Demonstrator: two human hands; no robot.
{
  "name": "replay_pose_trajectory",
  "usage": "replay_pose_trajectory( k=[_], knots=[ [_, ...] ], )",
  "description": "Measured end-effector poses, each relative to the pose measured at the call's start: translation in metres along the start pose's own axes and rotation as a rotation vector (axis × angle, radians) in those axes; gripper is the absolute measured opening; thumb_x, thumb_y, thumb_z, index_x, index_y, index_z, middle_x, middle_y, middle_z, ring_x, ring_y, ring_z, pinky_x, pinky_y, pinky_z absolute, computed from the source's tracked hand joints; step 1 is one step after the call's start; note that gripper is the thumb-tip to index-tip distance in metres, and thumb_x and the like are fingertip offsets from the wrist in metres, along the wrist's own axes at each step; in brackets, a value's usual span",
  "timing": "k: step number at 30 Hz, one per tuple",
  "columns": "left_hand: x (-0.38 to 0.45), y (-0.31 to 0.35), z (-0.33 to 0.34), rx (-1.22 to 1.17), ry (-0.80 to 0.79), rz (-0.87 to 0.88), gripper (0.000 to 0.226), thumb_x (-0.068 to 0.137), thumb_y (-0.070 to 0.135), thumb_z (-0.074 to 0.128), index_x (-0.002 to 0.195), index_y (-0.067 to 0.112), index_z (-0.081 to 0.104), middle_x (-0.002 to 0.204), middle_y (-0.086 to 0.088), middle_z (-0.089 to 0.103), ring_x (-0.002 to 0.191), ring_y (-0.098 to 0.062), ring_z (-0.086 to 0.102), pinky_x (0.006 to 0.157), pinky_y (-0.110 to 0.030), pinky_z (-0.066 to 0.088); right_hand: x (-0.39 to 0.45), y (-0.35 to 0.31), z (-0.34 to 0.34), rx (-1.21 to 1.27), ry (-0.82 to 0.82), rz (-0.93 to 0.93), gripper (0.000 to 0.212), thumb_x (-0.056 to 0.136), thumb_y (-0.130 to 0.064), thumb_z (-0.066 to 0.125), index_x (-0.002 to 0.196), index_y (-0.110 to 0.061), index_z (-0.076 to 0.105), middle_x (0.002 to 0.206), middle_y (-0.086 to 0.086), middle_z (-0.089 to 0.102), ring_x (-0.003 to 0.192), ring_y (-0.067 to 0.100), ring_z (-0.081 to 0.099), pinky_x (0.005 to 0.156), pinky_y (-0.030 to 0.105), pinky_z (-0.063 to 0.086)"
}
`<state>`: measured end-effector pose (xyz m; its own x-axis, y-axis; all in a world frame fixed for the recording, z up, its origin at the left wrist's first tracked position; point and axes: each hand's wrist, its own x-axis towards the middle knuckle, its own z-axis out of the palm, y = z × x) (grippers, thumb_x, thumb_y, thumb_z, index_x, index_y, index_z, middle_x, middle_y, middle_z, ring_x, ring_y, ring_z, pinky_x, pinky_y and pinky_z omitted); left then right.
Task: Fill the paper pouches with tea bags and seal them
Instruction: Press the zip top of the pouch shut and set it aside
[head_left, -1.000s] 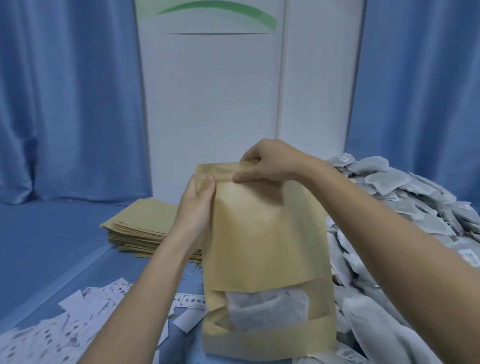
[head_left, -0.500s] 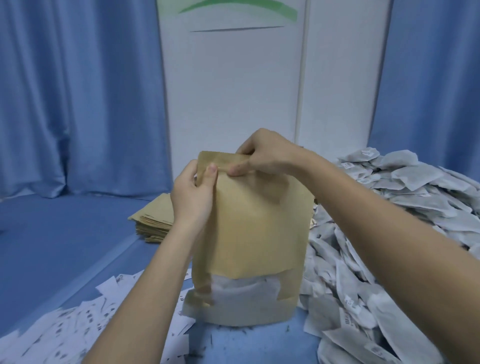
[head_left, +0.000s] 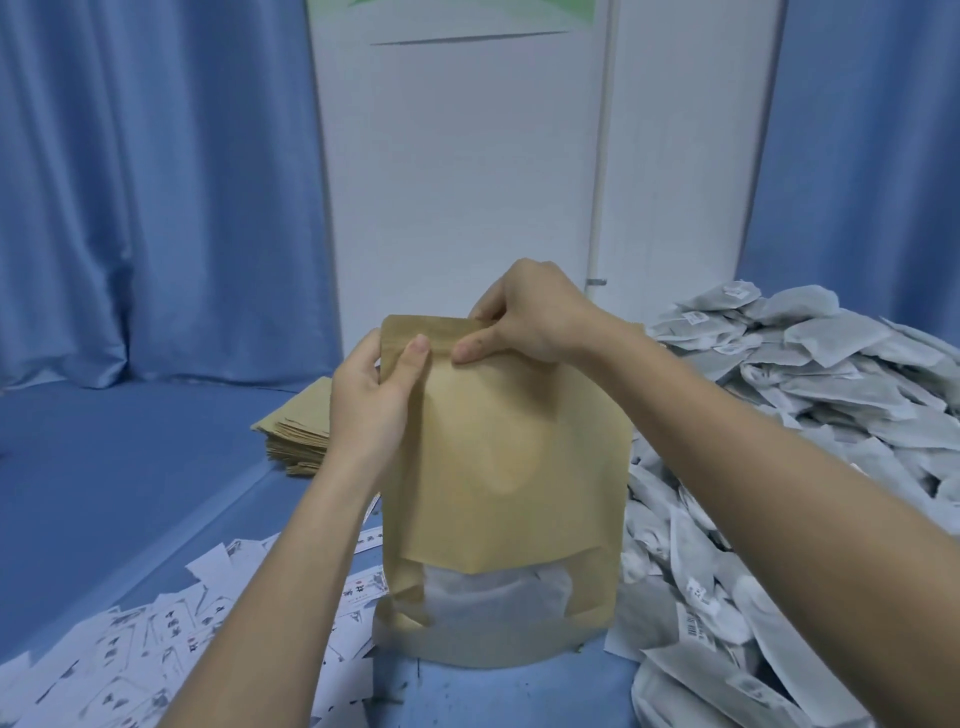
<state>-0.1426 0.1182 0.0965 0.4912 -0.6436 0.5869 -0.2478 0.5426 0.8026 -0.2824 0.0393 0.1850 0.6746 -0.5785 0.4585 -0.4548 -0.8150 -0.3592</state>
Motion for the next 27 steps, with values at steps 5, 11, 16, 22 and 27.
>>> replay_pose_trajectory(
  k=[5,11,16,22,27],
  knots=[
    [0.007,-0.009,-0.005,-0.013,0.044,-0.042,0.009,0.079,0.026,0.075,0.08,0.019,0.069,0.078,0.007,0.073,0.072,-0.008,0.067,0.065,-0.025,0.05,-0.001,0.004,-0.002,-0.115,-0.118,-0.027,0.032,0.071,-0.047,0.075,0.059,-0.02,0.062,0.052,-0.009,0.049,0.053,0.005,0.043,0.043,0.014,0.029],
    [0.009,-0.017,-0.002,-0.048,0.093,-0.014,0.005,0.08,0.026,0.074,0.079,0.026,0.069,0.08,0.011,0.073,0.074,-0.004,0.067,0.069,-0.026,0.049,0.001,0.013,-0.003,-0.167,-0.068,-0.05,0.052,0.071,-0.05,0.073,0.078,0.001,0.062,0.061,0.003,0.042,0.061,0.015,0.037,0.057,0.029,0.026],
    [0.01,-0.019,-0.007,-0.085,0.095,-0.005,0.005,0.079,0.024,0.074,0.078,0.025,0.068,0.079,0.013,0.073,0.071,-0.002,0.067,0.063,-0.016,0.051,-0.005,0.026,-0.01,-0.175,-0.033,-0.064,0.034,0.072,-0.045,0.075,0.073,-0.012,0.069,0.051,-0.006,0.045,0.055,0.009,0.039,0.055,0.028,0.031],
    [0.009,-0.019,-0.009,-0.148,0.098,-0.026,0.005,0.079,0.023,0.073,0.082,0.023,0.069,0.084,0.01,0.074,0.075,-0.004,0.068,0.063,-0.016,0.051,-0.012,0.037,-0.01,-0.224,0.043,-0.071,0.059,0.07,-0.053,0.072,0.051,-0.01,0.037,0.05,-0.002,0.023,0.053,0.014,0.022,0.054,0.03,0.017],
    [0.007,-0.017,-0.006,-0.167,0.064,-0.03,0.005,0.074,0.028,0.075,0.075,0.028,0.071,0.083,0.009,0.073,0.075,-0.007,0.068,0.064,-0.019,0.053,-0.017,0.044,-0.007,-0.165,0.112,-0.085,0.047,0.066,-0.053,0.072,0.07,-0.007,0.063,0.071,0.01,0.058,0.067,0.019,0.045,0.062,0.031,0.033]
  ],
)
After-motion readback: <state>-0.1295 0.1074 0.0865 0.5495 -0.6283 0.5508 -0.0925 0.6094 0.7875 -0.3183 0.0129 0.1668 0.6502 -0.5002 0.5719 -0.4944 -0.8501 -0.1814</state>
